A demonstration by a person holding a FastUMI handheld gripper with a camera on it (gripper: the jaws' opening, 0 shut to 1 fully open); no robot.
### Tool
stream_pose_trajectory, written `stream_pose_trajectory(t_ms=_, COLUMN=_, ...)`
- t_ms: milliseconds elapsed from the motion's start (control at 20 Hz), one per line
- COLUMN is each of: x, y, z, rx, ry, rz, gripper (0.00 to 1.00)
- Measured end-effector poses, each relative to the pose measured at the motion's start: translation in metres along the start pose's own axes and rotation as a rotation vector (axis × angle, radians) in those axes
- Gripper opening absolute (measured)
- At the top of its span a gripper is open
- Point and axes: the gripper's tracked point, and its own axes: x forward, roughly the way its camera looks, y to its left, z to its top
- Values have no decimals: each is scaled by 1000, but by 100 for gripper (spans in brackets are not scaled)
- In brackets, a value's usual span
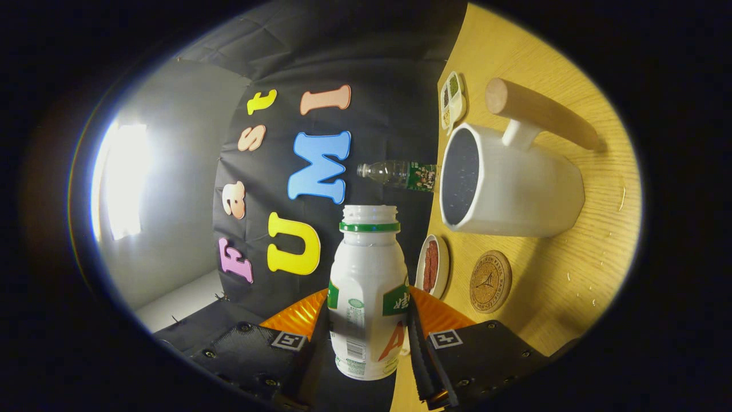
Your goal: Take the bottle from table, then pour the juice into the cup, finally place the bottle on the coaster
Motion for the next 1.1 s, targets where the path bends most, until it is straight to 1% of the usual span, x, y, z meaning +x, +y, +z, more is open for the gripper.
stream_pose_trajectory(t_ms=200, x=1, y=1, z=3, rx=46, ry=-12, rz=5, gripper=63)
stream_pose_trajectory(t_ms=450, x=3, y=1, z=8, rx=65, ry=-19, rz=-1, gripper=63)
stream_pose_trajectory(t_ms=700, x=3, y=3, z=10, rx=111, ry=-31, rz=5, gripper=63)
stream_pose_trajectory(t_ms=850, x=2, y=0, z=11, rx=112, ry=-28, rz=-1, gripper=63)
stream_pose_trajectory(t_ms=1100, x=0, y=-14, z=14, rx=156, ry=-35, rz=-29, gripper=63)
